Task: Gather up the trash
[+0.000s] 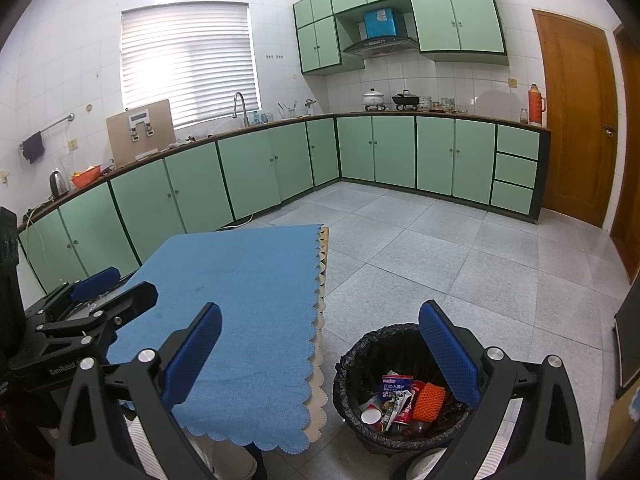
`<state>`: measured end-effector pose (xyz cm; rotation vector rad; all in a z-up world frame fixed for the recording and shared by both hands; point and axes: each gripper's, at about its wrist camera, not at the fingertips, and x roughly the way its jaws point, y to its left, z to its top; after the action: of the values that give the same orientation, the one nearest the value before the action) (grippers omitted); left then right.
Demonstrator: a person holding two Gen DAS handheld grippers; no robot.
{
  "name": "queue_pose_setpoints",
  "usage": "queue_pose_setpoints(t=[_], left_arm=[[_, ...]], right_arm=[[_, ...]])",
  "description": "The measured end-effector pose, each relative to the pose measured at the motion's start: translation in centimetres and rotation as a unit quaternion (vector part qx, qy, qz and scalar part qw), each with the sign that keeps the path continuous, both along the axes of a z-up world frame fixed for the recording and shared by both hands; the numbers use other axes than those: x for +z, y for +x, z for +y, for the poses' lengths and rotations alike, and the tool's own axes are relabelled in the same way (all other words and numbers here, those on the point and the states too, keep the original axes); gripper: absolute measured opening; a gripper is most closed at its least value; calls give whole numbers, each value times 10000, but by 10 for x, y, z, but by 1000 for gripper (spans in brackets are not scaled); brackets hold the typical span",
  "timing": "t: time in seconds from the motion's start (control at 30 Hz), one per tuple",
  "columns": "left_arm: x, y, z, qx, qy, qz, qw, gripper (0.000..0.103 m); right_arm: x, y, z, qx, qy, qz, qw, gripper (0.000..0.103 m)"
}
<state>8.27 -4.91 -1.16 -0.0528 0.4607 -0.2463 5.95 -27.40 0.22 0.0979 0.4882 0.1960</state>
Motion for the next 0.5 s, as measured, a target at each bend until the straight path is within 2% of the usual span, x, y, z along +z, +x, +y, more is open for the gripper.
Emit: queue_pose_setpoints(t=[0.5], left_arm=[[-4,0,3,8,21,35,10000,89]], right_arm=[[-6,4,3,8,19,40,10000,97]])
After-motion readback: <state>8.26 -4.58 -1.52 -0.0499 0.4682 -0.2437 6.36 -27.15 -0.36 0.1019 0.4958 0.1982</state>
